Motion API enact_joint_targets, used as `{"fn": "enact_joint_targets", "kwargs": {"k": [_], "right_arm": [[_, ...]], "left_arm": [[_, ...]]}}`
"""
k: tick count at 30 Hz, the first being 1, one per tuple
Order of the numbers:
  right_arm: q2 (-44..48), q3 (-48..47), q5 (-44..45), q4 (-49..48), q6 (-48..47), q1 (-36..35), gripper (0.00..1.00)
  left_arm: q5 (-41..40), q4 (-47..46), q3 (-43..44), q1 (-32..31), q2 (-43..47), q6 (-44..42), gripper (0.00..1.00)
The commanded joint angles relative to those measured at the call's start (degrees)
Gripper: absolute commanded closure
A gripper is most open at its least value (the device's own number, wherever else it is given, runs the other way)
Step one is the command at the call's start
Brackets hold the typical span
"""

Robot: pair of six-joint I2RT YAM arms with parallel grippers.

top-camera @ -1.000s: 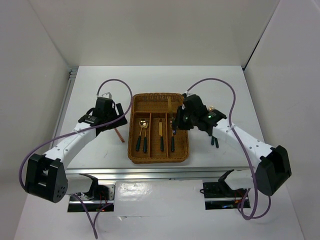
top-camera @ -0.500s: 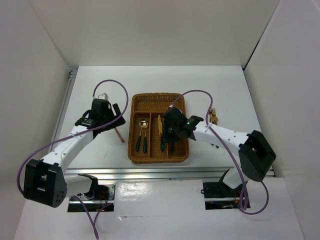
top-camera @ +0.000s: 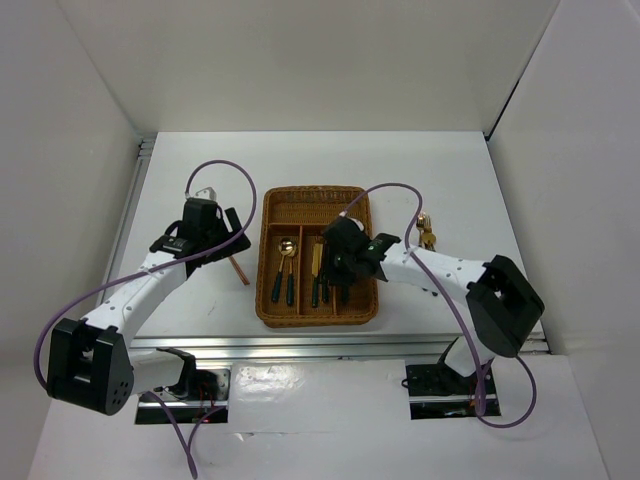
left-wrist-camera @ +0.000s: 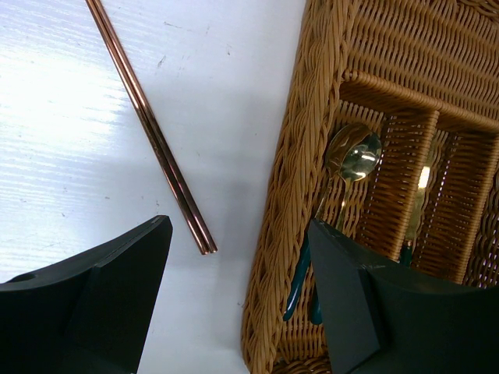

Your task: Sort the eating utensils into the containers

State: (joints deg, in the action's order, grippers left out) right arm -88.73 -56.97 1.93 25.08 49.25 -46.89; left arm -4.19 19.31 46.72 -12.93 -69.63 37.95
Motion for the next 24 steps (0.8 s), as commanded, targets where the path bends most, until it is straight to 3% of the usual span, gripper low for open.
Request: {"fn": "enact_joint_targets", "kwargs": {"k": [1,6,7,11,13,19,24], "right_arm": [[0.1,-2.7,1.8,-2.1,-0.8,-0.4,0.54],[2.5,-6.2,5.1,0.7,-3.2,-0.4,0.36],[3.1,-7.1,7.6,1.5,-4.3,-0.4,0.26],[7.7,-9.3,14.9,4.3,-7.9,1.8,0.15],[9.4,-9.3,15.8,4.3,-9.9,6.3,0.0],[14.5,-2.7,13.7,4.8,-14.4,23.1,0.0],[12.3,2.5,12.3,5.3,-16.9,32.5,0.0]], "left_arm": [[0.1,-1.3,-0.1,0.3,1.4,0.9,0.15],[0.1,-1.8,-0.1,0.3,1.4,0.9,0.15],[0.6,-1.8,-0.1,0.3,1.4,0.4,0.15],[0.6,-2.3,-0.1,0.3,1.4,0.4,0.14],[1.1,-2.3,-0.1,0.3,1.4,-0.2,0.11],[1.6,-2.9,-0.7,0.3,1.4,-0.2,0.04],[1.6,-3.5,-1.3,0.3,1.4,-0.7,0.0]]}}
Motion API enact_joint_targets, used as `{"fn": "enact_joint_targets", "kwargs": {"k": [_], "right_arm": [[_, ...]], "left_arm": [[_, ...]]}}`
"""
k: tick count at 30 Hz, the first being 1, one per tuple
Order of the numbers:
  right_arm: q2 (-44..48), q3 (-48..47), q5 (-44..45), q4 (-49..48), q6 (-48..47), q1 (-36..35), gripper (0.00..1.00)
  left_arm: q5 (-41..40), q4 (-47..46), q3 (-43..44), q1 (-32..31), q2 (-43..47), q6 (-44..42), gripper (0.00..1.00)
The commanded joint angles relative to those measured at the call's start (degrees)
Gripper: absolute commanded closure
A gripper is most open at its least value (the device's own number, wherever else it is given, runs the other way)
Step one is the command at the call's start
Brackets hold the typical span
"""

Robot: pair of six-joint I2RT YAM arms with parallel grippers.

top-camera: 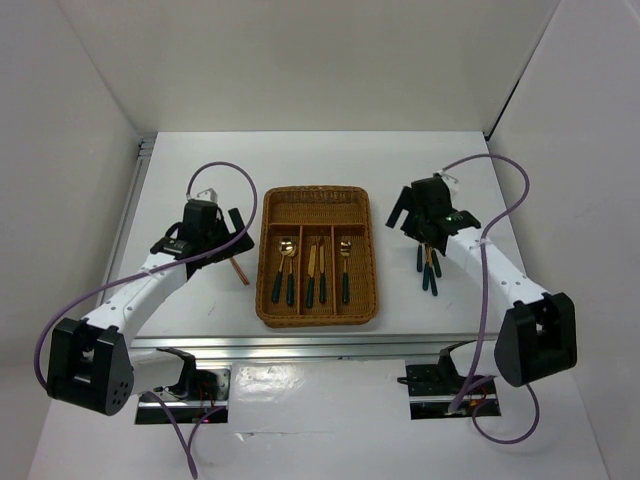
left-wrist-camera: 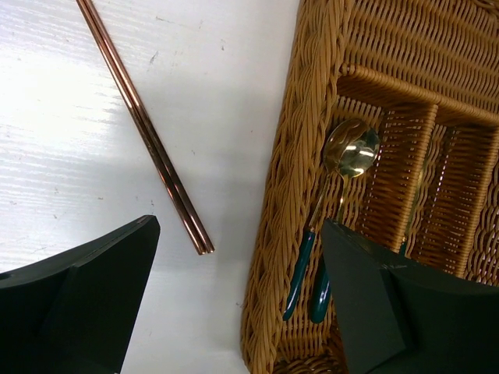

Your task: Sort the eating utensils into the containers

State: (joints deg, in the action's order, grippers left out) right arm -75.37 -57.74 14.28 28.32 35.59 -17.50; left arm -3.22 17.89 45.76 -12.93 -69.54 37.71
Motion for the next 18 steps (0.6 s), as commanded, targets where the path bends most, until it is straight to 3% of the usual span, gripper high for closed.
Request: {"fn": "enact_joint_targets", "kwargs": {"k": [1,6,14,18], "right_arm": [[-1.1,3.9,-0.6,1.0,-3.8,5.5,0.03],[-3.0,8.1,-8.0,-4.0,-7.5,11.6,0.21],[-8.6,8.1,-11.3,-6.6,-8.9,12.8,0.34],[-9.9,8.7,-11.3,-8.1,-9.4,12.8,0.35]], "left_arm": [[0.7,-2.1,-0.3,0.3,1.3,-0.4,0.0],[1.2,-2.6,-0.3,0.3,1.3,-0.4,0.0],[1.2,-2.6,-0.3,0.3,-0.3,-0.4,0.0],[1.2,-2.6,0.2,0.3,-0.9,-0.4,0.0]]}}
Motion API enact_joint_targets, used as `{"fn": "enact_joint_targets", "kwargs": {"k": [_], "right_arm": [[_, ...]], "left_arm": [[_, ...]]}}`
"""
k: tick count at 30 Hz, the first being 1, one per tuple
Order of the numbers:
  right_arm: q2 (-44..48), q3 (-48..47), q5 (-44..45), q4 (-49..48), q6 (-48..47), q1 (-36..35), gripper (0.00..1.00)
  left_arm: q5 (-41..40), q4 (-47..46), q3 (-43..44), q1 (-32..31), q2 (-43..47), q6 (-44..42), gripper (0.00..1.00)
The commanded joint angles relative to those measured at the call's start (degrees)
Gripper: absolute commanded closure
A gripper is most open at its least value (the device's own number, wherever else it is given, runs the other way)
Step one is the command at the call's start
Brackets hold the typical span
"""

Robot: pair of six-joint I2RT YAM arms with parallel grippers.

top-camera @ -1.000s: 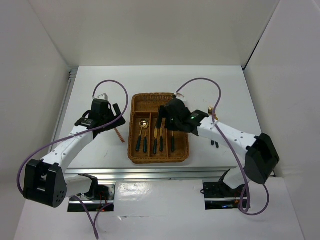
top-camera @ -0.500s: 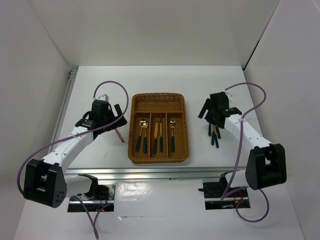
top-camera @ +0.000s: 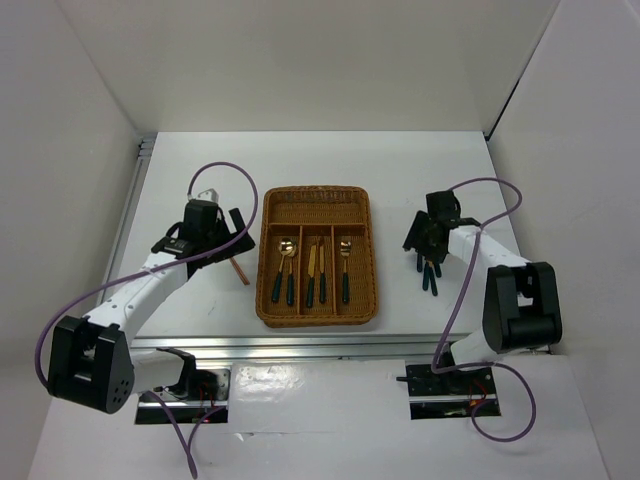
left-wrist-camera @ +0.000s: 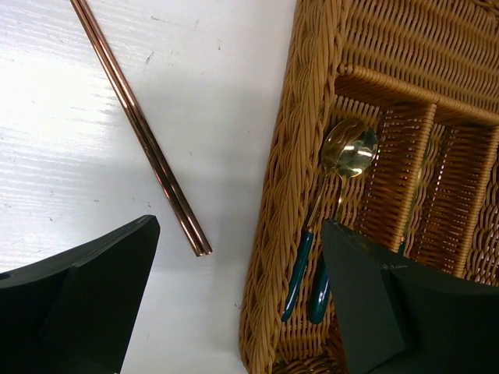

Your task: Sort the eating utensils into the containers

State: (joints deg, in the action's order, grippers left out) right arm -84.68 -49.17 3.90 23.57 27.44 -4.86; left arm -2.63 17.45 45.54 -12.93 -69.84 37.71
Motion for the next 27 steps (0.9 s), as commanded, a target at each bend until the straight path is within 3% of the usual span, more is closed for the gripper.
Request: {"fn": "enact_joint_targets", "kwargs": {"k": [1,22,27], "right_arm": [[-1.3,0.1,-0.4,-3.4,-1.2,0.1,0.35],[-6.2,0.1,2.2,-3.9,-1.2,0.1,0.43],[-8.1,0.1,1.7,-4.4,-1.2,0.1,0.5]], "left_arm": [[0.6,-2.2,0.4,0.3,-0.6,-0.4,0.0],[1.1,-2.2,1.0,0.3,-1.1,-1.0,0.01],[1.1,-2.2,1.0,0.3,-1.6,-1.0,0.01]]}}
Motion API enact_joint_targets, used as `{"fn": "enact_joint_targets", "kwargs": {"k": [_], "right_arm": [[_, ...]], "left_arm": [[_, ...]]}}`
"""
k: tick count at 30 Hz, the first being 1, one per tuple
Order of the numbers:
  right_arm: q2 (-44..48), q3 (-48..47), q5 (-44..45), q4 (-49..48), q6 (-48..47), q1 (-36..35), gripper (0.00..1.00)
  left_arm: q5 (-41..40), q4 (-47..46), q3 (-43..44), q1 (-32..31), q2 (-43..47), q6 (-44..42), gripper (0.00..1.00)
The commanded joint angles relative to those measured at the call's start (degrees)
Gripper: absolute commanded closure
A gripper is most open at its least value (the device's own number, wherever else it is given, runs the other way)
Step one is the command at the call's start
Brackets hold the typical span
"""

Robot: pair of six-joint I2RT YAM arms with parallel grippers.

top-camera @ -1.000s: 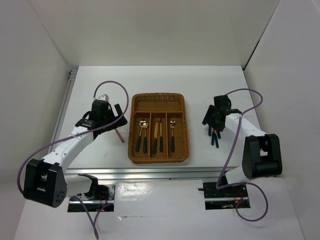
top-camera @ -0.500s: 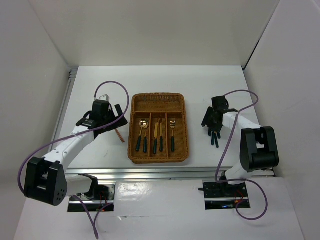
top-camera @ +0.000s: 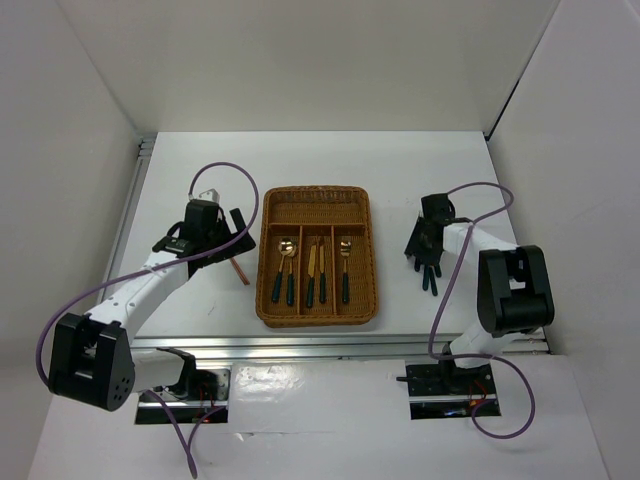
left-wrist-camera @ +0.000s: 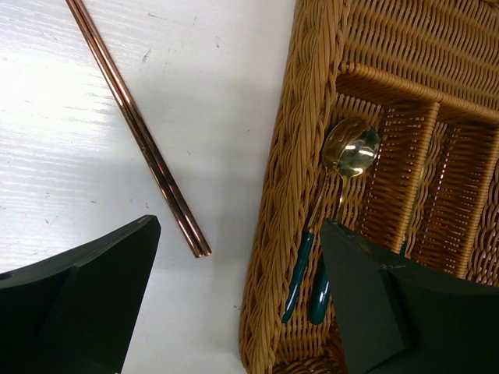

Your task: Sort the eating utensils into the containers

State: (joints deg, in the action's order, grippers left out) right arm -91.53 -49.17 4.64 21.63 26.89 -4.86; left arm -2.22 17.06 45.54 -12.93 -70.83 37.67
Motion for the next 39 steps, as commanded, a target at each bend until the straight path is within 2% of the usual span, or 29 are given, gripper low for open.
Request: {"fn": "enact_joint_targets", "kwargs": {"k": [1,13,19,22,29,39], "right_arm": [[-1.3,0.1,1.0,-2.5,-0.7,0.1,0.52],[-4.9,-1.0,0.4,-2.5,-0.7,0.1,0.77],[-5.9,-5.0,0.4,0.2,-0.7,-0.4,1.0],[-4.2,-9.5,1.8,4.1,-0.7,-3.4,1.0],[4.0,-17.4,4.8,12.3,-1.3,-15.5,1.0],[15.7,-10.2,-3.4,14.1,5.0,-24.7,0.99]], "left_arm": [[0.7,-1.8,1.0,0.3,-0.6,-0.9,0.01],[0.7,-1.8,1.0,0.3,-0.6,-1.5,0.01],[0.7,-1.8,1.0,0.3,-0.6,-1.5,0.02],[0.7,-1.8,1.0,0.3,-0.6,-1.5,0.02],[0.7,-1.8,1.0,0.3,0.6,-1.5,0.02],[1.8,-1.8,-0.1,0.3,2.7,-1.5,0.02]]}}
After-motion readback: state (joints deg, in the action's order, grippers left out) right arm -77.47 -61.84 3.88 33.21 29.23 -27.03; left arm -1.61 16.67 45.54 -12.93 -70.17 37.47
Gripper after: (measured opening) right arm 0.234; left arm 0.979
